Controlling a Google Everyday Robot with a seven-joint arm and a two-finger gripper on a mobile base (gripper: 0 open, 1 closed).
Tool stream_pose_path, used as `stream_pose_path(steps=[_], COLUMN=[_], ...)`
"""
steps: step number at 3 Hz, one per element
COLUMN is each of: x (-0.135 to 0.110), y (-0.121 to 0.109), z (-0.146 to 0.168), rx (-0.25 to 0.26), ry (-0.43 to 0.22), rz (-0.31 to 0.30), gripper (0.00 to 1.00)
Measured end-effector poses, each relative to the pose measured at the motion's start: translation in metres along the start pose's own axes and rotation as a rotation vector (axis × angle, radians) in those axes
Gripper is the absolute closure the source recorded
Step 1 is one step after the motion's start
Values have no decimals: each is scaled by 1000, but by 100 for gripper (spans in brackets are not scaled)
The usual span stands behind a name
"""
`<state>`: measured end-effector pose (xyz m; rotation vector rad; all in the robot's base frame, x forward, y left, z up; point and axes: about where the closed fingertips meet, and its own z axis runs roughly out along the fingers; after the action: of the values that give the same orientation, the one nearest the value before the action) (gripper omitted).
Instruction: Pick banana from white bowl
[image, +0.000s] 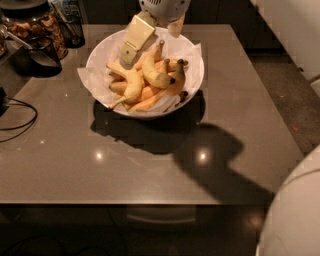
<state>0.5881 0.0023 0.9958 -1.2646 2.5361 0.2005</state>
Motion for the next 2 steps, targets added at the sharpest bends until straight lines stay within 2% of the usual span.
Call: stream_pose_path(steps=[1, 2], x=[3, 7], y=[-12, -19], z=[12, 22], rx=[2, 0], ry=[22, 38], rz=[39, 66], gripper=[8, 15])
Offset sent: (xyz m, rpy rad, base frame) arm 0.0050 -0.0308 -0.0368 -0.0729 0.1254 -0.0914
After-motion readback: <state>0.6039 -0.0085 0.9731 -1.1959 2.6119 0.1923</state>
